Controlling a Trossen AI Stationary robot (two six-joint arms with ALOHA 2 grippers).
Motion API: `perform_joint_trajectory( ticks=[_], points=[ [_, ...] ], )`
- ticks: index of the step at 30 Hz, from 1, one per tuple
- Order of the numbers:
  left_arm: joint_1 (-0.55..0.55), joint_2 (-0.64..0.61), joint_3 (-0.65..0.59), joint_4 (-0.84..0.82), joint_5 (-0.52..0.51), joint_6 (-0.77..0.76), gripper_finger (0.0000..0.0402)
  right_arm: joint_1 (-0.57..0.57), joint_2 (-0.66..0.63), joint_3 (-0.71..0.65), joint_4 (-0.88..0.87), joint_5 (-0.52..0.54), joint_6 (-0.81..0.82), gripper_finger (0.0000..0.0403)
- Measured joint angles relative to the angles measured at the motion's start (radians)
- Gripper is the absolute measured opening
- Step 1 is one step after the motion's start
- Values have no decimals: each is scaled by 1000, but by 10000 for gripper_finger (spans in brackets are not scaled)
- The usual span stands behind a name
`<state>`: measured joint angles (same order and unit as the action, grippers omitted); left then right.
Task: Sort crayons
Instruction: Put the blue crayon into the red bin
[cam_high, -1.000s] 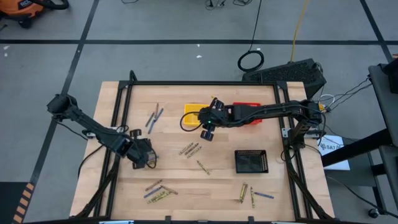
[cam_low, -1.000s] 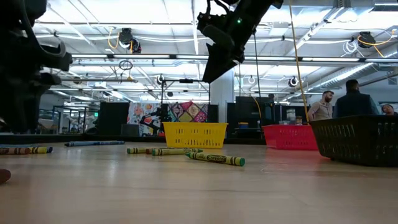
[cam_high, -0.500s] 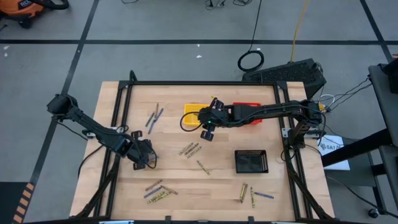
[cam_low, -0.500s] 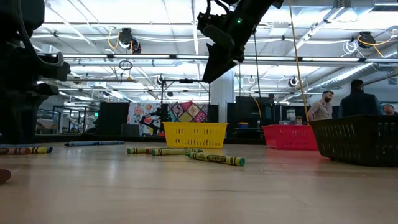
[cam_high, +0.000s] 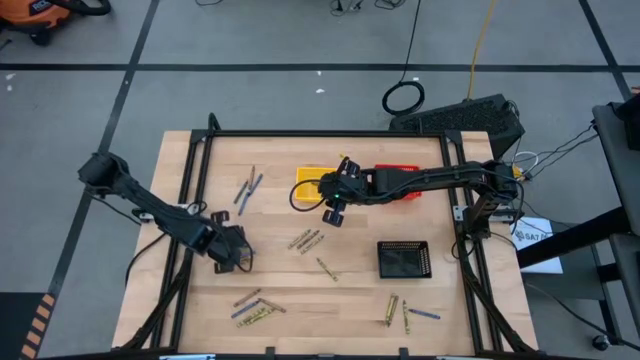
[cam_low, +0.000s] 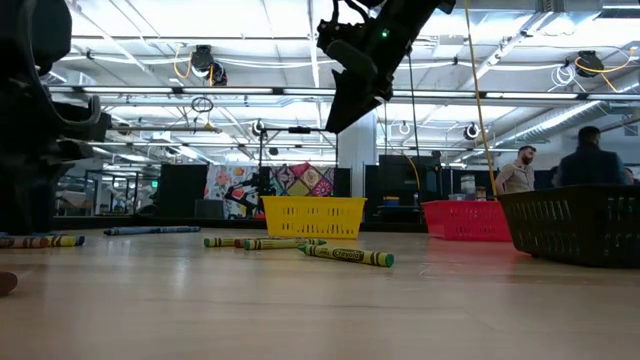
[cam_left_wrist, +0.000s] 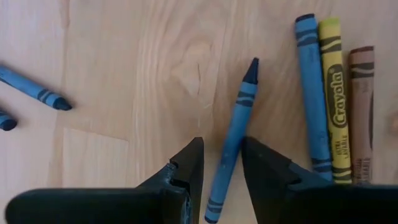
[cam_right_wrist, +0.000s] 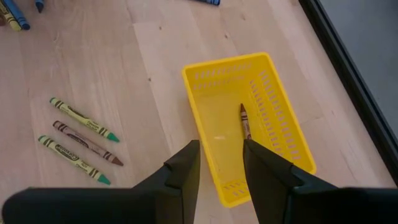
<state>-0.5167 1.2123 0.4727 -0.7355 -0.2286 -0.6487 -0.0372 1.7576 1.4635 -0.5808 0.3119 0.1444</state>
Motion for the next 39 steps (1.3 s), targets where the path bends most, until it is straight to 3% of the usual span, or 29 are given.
perform_joint_trajectory(
  ticks=[10, 19, 31, 39],
  points=[
    [0, 62, 3, 24, 6, 2, 97, 0, 0, 0, 0, 0, 0, 110],
    [0, 62, 3, 16, 27, 1, 8, 0, 0, 0, 0, -1, 0, 110],
    [1, 52, 6, 24, 32, 2, 4, 4, 0, 0, 0, -26, 25, 110],
    [0, -47, 21, 80, 45, 0, 2, 50, -31, 0, -7, -81, 27, 110]
  ],
)
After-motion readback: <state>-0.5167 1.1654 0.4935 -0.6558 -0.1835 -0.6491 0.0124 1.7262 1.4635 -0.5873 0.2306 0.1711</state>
